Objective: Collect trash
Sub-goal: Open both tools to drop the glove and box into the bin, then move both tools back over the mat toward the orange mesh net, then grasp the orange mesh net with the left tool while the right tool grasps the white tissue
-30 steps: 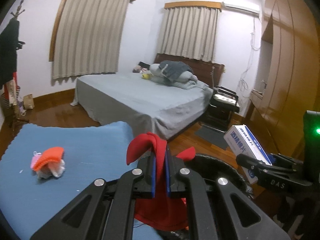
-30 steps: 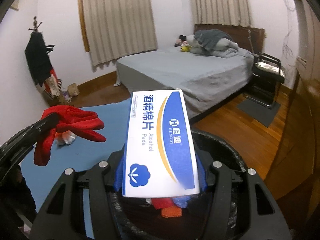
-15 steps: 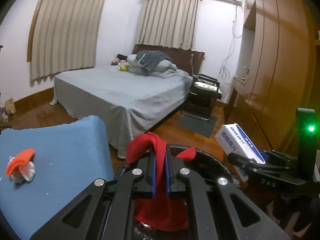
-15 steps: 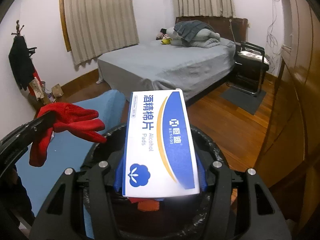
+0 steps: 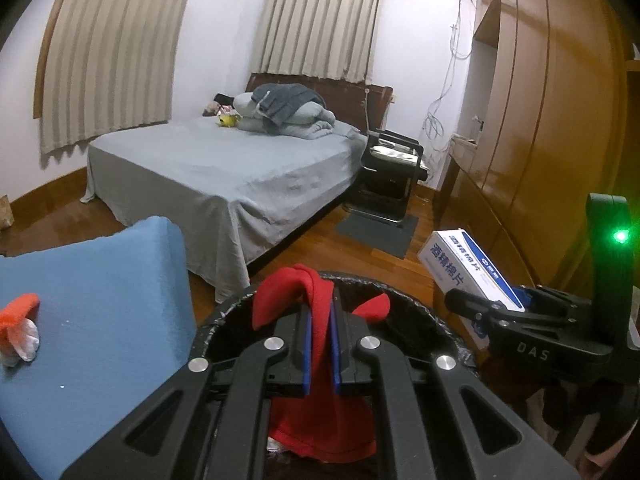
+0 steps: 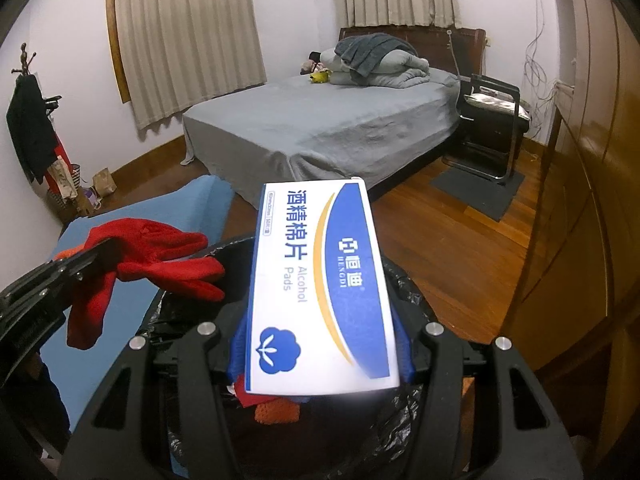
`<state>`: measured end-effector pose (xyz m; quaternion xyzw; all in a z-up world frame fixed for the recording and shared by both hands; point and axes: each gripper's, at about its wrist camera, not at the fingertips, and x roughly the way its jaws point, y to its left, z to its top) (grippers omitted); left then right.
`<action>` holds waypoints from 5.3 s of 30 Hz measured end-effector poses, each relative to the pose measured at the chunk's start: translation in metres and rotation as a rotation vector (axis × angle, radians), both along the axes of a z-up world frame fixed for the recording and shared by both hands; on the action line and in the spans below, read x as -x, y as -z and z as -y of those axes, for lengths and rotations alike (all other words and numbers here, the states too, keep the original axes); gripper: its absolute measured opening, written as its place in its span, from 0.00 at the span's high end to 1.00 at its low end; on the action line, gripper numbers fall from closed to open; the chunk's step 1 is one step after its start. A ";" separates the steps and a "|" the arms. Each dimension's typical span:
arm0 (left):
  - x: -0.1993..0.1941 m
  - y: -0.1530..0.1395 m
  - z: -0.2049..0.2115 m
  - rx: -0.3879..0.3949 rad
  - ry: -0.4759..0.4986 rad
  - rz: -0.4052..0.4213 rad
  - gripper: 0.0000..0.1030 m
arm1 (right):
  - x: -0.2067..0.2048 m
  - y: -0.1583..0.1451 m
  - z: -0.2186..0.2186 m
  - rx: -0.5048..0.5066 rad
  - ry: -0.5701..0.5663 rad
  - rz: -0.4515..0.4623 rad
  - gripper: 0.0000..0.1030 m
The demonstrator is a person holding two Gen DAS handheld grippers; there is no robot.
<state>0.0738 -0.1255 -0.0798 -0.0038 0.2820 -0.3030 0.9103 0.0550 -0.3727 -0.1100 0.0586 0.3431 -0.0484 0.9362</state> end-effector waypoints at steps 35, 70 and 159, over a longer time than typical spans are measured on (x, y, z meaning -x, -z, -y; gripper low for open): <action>0.011 -0.005 -0.212 -0.058 -0.506 0.064 0.21 | -0.052 -0.021 -0.148 -0.022 -0.272 0.096 0.05; -0.119 0.091 -0.321 -0.006 -0.641 -0.197 0.26 | -0.173 0.033 -0.296 0.040 -0.464 -0.006 0.05; -0.039 0.074 -0.385 -0.047 -0.819 -0.055 0.86 | -0.180 0.045 -0.389 -0.095 -0.707 -0.071 0.70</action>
